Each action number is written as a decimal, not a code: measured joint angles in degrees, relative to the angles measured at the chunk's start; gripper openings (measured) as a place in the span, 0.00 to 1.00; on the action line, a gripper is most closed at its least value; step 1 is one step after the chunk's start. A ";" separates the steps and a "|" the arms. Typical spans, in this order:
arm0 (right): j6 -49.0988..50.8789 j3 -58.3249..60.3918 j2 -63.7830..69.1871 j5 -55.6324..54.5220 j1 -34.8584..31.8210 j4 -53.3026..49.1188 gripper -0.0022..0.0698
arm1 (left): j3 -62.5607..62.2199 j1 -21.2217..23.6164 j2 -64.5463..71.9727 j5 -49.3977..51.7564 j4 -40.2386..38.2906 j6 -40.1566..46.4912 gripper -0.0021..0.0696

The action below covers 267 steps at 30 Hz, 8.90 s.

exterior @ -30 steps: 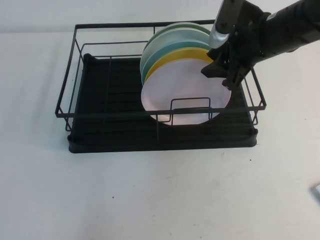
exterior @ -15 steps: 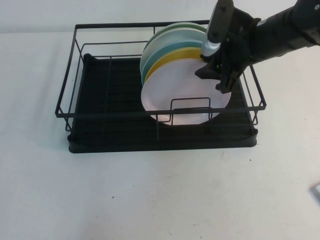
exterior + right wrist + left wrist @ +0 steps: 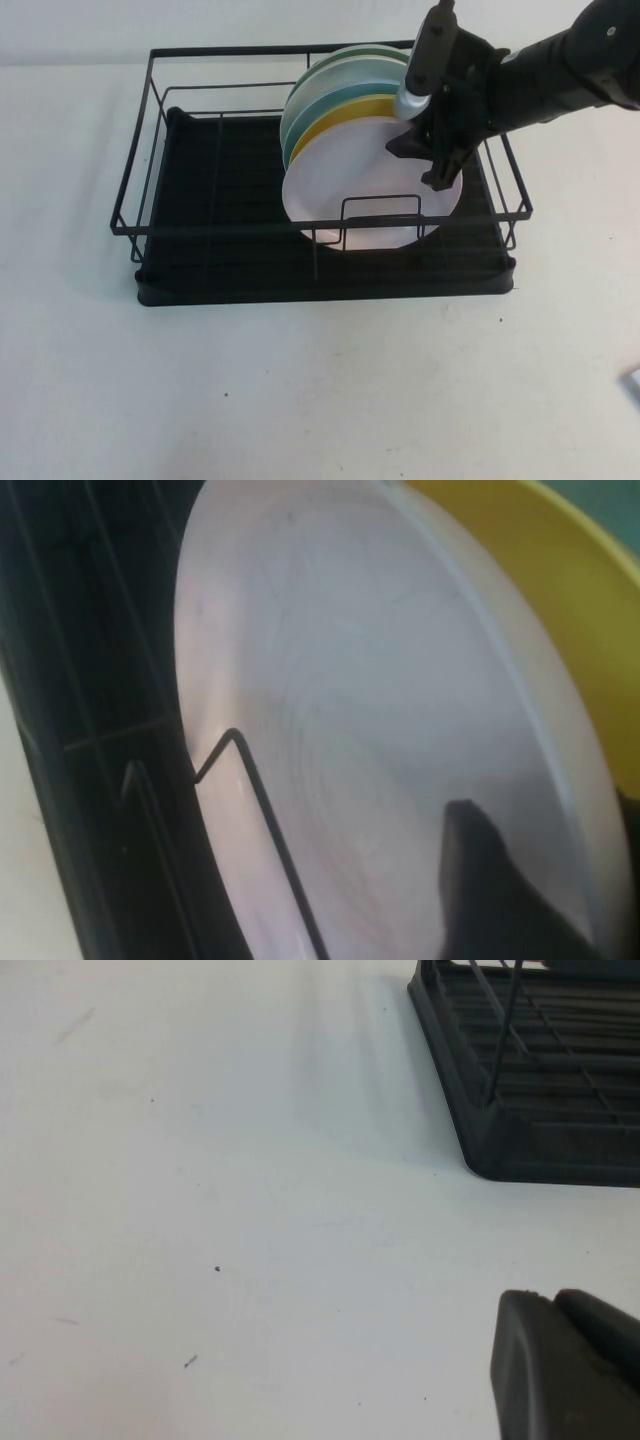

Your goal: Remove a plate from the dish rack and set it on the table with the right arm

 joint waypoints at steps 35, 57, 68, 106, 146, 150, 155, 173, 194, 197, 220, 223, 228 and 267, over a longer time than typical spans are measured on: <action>16.88 0.00 -28.98 13.57 0.00 -4.06 0.13 | 0.00 0.00 0.00 0.00 0.00 0.00 0.02; 72.86 32.57 -34.86 15.00 3.51 -5.02 0.13 | 0.00 0.00 0.00 0.00 0.00 0.00 0.02; 69.41 41.64 -24.91 0.37 4.53 4.71 0.13 | 0.00 0.00 0.00 0.00 0.00 0.00 0.02; 65.73 41.58 -14.22 -14.32 4.58 1.58 0.56 | 0.00 0.00 0.00 0.00 0.00 0.00 0.02; 56.85 68.13 -67.32 -15.53 -3.85 -16.71 0.00 | 0.00 0.00 0.00 0.00 0.00 0.00 0.02; 56.85 80.86 -79.19 -30.02 -9.93 -16.49 0.00 | 0.00 0.00 0.00 0.00 0.00 0.00 0.02; 56.83 92.02 -93.58 -41.03 -15.81 -16.11 0.00 | 0.00 0.00 0.00 0.00 0.00 0.00 0.02; 56.61 94.10 -109.33 -39.26 -16.75 -15.75 0.00 | 0.00 0.00 0.00 0.00 0.00 0.00 0.02; 77.07 94.10 -109.37 -19.09 -16.75 -29.41 0.00 | 0.00 0.00 0.00 0.00 0.00 0.00 0.02; 77.31 94.10 -109.37 -18.97 -16.75 -27.34 0.00 | 0.00 0.00 0.00 0.00 0.00 0.00 0.02; 77.30 94.10 -109.63 -18.89 -16.75 -25.94 0.00 | 0.00 0.00 0.00 0.00 0.00 0.00 0.02; 77.30 94.10 -109.63 -18.89 -16.75 -25.83 0.00 | 0.00 0.00 0.00 0.00 0.00 0.00 0.02; 77.30 94.10 -109.63 -18.89 -16.75 -25.83 0.00 | 0.00 0.00 0.00 0.00 0.00 0.00 0.02; 77.30 94.10 -109.63 -18.89 -16.75 -25.72 0.00 | 0.00 0.00 0.00 0.00 0.00 0.00 0.02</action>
